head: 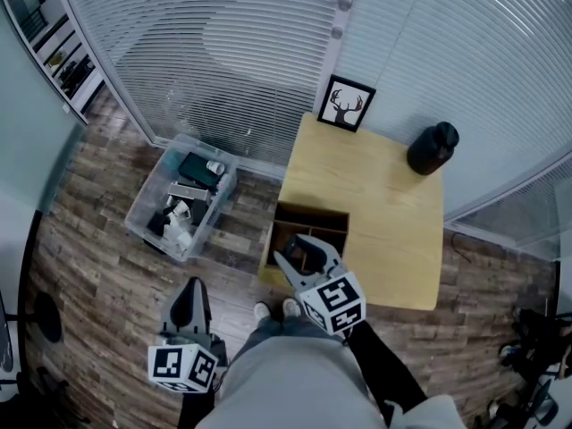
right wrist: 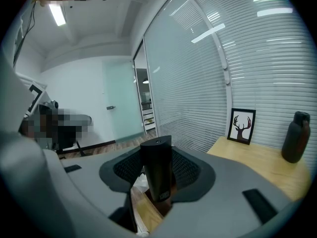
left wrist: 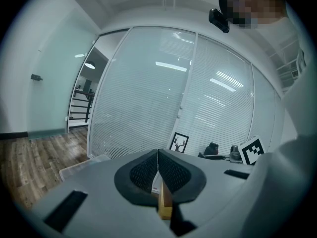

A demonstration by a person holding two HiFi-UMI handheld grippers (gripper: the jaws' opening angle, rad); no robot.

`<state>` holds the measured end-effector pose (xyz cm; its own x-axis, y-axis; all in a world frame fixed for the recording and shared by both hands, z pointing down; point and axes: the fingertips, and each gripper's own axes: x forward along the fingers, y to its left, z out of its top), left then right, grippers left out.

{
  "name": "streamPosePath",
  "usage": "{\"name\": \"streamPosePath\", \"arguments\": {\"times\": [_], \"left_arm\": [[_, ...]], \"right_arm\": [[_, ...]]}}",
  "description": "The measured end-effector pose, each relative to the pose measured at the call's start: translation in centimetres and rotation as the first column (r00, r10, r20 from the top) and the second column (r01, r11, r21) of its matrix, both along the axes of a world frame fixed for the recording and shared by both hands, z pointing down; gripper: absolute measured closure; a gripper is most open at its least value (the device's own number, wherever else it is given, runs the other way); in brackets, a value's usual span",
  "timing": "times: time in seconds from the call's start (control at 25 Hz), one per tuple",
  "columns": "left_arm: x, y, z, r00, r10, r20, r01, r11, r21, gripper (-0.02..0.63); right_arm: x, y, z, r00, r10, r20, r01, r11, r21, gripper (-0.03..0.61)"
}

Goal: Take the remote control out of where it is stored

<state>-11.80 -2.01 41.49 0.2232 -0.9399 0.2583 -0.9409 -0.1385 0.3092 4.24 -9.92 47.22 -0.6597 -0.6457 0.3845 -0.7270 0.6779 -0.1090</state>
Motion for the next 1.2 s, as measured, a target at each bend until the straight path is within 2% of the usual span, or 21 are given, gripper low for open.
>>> {"name": "streamPosePath", "arguments": {"times": [1.2], "left_arm": [[0.7, 0.0, 0.0, 1.0, 0.014, 0.003, -0.014, 1.0, -0.002, 0.604]], "right_arm": [[0.6, 0.7, -1.3, 1.0, -0.001, 0.022, 0.001, 1.0, 0.017, 0.402]]}}
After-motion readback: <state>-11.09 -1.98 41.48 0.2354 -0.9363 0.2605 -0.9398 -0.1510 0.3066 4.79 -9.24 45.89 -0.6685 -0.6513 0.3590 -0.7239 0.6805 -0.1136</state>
